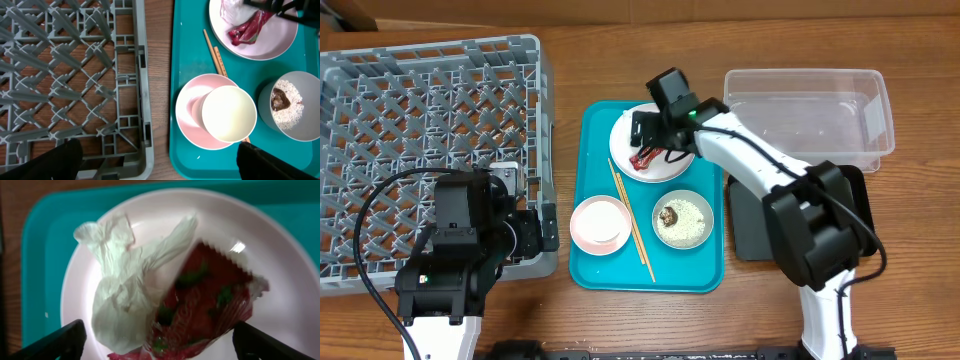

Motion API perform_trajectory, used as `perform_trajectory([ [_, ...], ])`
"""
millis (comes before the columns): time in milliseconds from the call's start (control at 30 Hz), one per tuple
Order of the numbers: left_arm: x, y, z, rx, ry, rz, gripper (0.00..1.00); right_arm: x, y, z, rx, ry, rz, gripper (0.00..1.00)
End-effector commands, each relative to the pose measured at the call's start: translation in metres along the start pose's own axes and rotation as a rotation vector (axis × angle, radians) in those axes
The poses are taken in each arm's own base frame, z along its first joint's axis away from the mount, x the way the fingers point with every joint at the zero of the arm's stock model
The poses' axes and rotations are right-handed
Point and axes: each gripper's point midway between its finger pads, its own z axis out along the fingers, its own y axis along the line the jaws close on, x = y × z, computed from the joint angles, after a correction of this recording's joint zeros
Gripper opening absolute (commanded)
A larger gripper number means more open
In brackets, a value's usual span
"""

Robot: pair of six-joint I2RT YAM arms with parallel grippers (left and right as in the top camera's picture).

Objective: Sort waste into correct bins and load items into the dishwasher
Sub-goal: 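Carry the wrapper and tissue right and drop them into the clear bin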

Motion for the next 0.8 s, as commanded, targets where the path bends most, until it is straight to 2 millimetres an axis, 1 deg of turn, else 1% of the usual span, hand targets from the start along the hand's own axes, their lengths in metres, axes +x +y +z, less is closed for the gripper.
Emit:
perform_trajectory([
  [0, -0.008, -0.005, -0.007, 0.018, -0.028, -0.006, 1.00, 0.011, 0.011, 0.016, 0.019, 0.006, 0.056, 0.89],
  [33, -0.008, -0.005, -0.007, 0.018, -0.028, -0.006, 1.00, 0.013, 0.009, 0.020, 0.029, 0.008, 0.076, 0.83],
  [100, -0.008, -0.005, -0.007, 0.018, -0.028, -0.006, 1.00, 0.015, 0.008, 0.024, 0.036, 0.012, 0.102, 0.64],
  [133, -0.008, -0.005, -0.007, 0.018, -0.028, -0.006, 1.00, 0.015, 0.008, 0.024, 0.035, 0.013, 0.109, 0.53],
  [200, -0.007, -0.005, -0.007, 0.018, -0.025, -0.006, 1.00, 0.011, 0.011, 0.017, 0.028, 0.003, 0.107, 0.35],
  [267, -0.007, -0.005, -0.007, 0.018, -0.025, -0.006, 1.00, -0.003, 0.013, -0.001, 0.015, -0.023, 0.114, 0.18],
  [300, -0.007, -0.005, -0.007, 0.018, -0.025, -0.006, 1.00, -0.009, 0.014, -0.007, 0.010, -0.034, 0.112, 0.15],
  [333, -0.007, -0.005, -0.007, 0.018, -0.025, -0.007, 1.00, -0.024, 0.015, -0.026, -0.004, -0.067, 0.106, 0.08],
  [367, -0.007, -0.005, -0.007, 0.018, -0.025, -0.007, 1.00, -0.036, 0.014, -0.045, -0.014, -0.096, 0.105, 0.04],
  [400, -0.007, -0.005, -0.007, 0.018, -0.024, -0.007, 1.00, -0.052, 0.007, -0.072, -0.015, -0.137, 0.124, 0.04],
  [433, -0.007, -0.005, -0.007, 0.018, -0.024, -0.007, 1.00, -0.060, 0.001, -0.089, -0.014, -0.159, 0.141, 0.04],
  [467, -0.007, -0.005, -0.007, 0.018, -0.024, -0.007, 1.00, -0.065, -0.005, -0.101, -0.011, -0.173, 0.153, 0.04],
  [533, -0.007, -0.005, -0.007, 0.018, -0.024, -0.007, 1.00, -0.078, -0.030, -0.136, 0.018, -0.217, 0.201, 0.04],
  [567, -0.007, -0.005, -0.007, 0.018, -0.025, -0.007, 1.00, -0.083, -0.050, -0.153, 0.052, -0.233, 0.235, 0.04],
  [600, -0.007, -0.005, -0.007, 0.017, -0.025, -0.006, 1.00, -0.084, -0.067, -0.162, 0.083, -0.236, 0.262, 0.04],
  [633, -0.007, -0.005, -0.007, 0.017, -0.025, -0.007, 1.00, -0.084, -0.091, -0.170, 0.133, -0.231, 0.298, 0.04],
  [667, -0.007, -0.005, -0.007, 0.017, -0.025, -0.006, 1.00, -0.081, -0.109, -0.173, 0.170, -0.215, 0.327, 0.04],
  [767, -0.007, -0.005, -0.007, 0.017, -0.025, -0.006, 1.00, -0.070, -0.151, -0.173, 0.253, -0.152, 0.373, 0.04],
])
